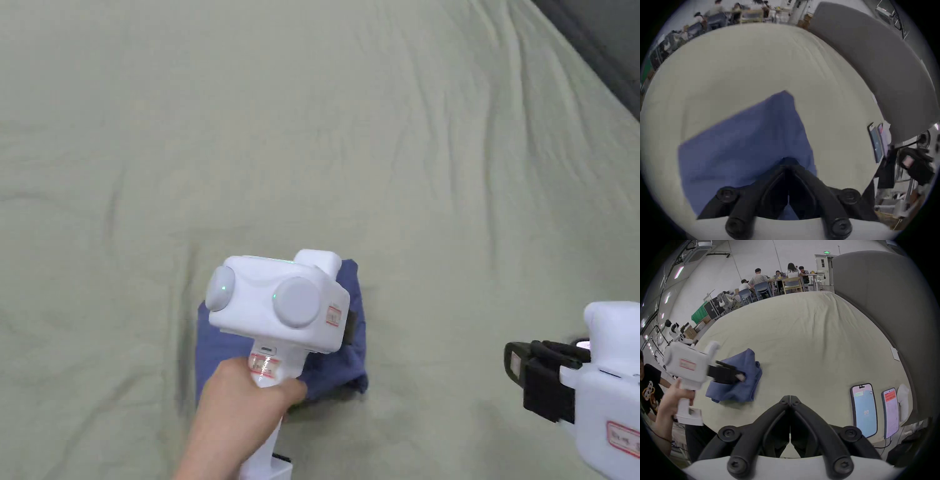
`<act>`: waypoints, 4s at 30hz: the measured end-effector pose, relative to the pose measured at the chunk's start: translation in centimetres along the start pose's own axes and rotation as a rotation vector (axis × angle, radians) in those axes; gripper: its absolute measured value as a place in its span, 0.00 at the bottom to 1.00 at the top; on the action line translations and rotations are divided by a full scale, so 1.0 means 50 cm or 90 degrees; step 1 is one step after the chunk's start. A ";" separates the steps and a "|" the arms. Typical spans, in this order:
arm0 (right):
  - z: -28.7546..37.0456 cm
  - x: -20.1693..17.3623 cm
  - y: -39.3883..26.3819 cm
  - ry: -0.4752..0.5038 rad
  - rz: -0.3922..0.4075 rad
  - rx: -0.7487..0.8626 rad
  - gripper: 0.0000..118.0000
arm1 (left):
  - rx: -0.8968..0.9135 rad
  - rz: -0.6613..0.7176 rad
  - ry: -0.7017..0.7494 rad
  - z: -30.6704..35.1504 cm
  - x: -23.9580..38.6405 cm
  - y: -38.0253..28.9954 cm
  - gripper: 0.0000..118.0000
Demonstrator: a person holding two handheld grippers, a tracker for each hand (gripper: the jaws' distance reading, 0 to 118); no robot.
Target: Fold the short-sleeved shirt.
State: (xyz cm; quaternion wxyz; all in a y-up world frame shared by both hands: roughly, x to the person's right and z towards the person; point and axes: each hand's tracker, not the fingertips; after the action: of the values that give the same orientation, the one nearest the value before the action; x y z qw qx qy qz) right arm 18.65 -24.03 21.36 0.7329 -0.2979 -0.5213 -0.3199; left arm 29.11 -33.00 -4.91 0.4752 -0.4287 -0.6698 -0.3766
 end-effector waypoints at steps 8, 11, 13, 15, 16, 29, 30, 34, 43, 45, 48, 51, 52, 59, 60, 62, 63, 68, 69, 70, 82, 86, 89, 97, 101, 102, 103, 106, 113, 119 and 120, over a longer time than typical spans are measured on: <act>0.008 -0.035 0.037 0.019 0.023 0.012 0.02 | 0.067 0.013 -0.026 0.126 -0.035 -0.017 0.00; 0.002 -0.091 0.076 0.059 0.068 0.033 0.02 | 0.141 0.017 0.010 0.260 -0.067 -0.063 0.00; -0.018 -0.141 0.103 0.085 0.099 0.034 0.02 | 0.187 0.030 0.050 0.335 -0.098 -0.099 0.00; -0.058 -0.188 0.121 0.102 0.130 0.021 0.02 | 0.193 0.053 0.089 0.371 -0.130 -0.127 0.00; -0.086 -0.211 0.127 0.112 0.143 0.012 0.02 | 0.189 0.061 0.104 0.379 -0.147 -0.139 0.00; -0.340 -0.228 0.103 0.121 0.170 -0.152 0.02 | 0.094 0.337 -0.144 0.155 -0.355 -0.155 0.76; -0.343 -0.227 0.104 0.119 0.173 -0.155 0.02 | 0.093 0.323 -0.150 0.135 -0.350 -0.147 0.76; -0.347 -0.232 0.098 0.113 0.181 -0.159 0.02 | 0.108 0.331 -0.248 0.088 -0.331 -0.132 0.76; -0.284 -0.318 0.118 0.167 0.201 -0.106 0.02 | 0.146 0.282 -0.166 0.199 -0.431 -0.153 0.27; -0.272 -0.347 0.129 0.188 0.199 -0.092 0.02 | 0.145 0.238 -0.099 0.260 -0.480 -0.160 0.27; -0.255 -0.402 0.139 0.212 0.211 -0.079 0.02 | 0.128 0.226 0.018 0.342 -0.588 -0.179 0.27; -0.244 -0.461 0.140 0.232 0.231 -0.071 0.02 | 0.098 0.242 0.110 0.416 -0.715 -0.205 0.27; -0.243 -0.483 0.140 0.239 0.238 -0.071 0.02 | 0.076 0.257 0.134 0.432 -0.757 -0.213 0.27; -0.260 -0.605 0.140 0.255 0.268 -0.073 0.02 | 0.040 0.321 0.205 0.451 -0.916 -0.254 0.77; -0.260 -0.614 0.143 0.258 0.272 -0.074 0.02 | 0.049 0.312 0.248 0.457 -0.921 -0.262 0.85; -0.254 -0.626 0.145 0.265 0.278 -0.073 0.02 | 0.094 0.280 0.317 0.493 -0.928 -0.289 0.87; -0.249 -0.628 0.146 0.267 0.282 -0.069 0.02 | 0.119 0.279 0.337 0.521 -0.929 -0.303 0.87; -0.210 -0.610 0.159 0.267 0.287 -0.037 0.02 | 0.289 0.304 0.296 0.677 -0.857 -0.363 0.64; -0.194 -0.600 0.163 0.261 0.285 -0.016 0.02 | 0.343 0.243 0.320 0.699 -0.815 -0.368 0.11; -0.173 -0.589 0.169 0.253 0.280 0.008 0.02 | 0.337 0.192 0.419 0.711 -0.761 -0.359 0.00; 0.201 -0.344 0.265 0.036 0.193 0.380 0.02 | 0.645 0.078 0.390 0.773 -0.273 -0.237 0.00; 0.270 -0.278 0.291 -0.016 0.169 0.437 0.02 | 0.667 0.073 0.293 0.780 -0.198 -0.203 0.00; 0.297 -0.258 0.299 -0.036 0.176 0.456 0.02 | 0.682 0.066 0.280 0.793 -0.166 -0.194 0.00; 0.296 -0.241 0.300 -0.035 0.146 0.464 1.00 | 0.745 0.078 0.288 0.813 -0.134 -0.206 1.00; 0.294 -0.249 0.303 -0.056 0.151 0.463 1.00 | 0.731 0.075 0.296 0.816 -0.131 -0.202 1.00; 0.294 -0.249 0.303 -0.058 0.152 0.463 1.00 | 0.725 0.073 0.295 0.815 -0.133 -0.202 1.00; 0.294 -0.249 0.303 -0.057 0.153 0.464 1.00 | 0.724 0.076 0.294 0.813 -0.137 -0.203 1.00; 0.297 -0.246 0.298 -0.069 0.142 0.468 1.00 | 0.715 0.083 0.298 0.808 -0.142 -0.206 1.00; 0.291 -0.246 0.296 -0.089 0.152 0.470 1.00 | 0.704 0.085 0.278 0.803 -0.158 -0.207 1.00; 0.287 -0.248 0.298 -0.091 0.154 0.469 1.00 | 0.712 0.074 0.277 0.805 -0.150 -0.202 1.00; 0.288 -0.247 0.297 -0.088 0.151 0.470 1.00 | 0.710 0.070 0.284 0.805 -0.147 -0.201 1.00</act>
State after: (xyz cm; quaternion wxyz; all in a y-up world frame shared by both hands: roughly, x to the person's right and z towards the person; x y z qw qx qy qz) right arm 18.84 -1.80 12.05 0.7859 -0.0930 -0.6113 -0.0033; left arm 8.45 -1.41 -23.62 0.7761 -0.0594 -0.6273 -0.0244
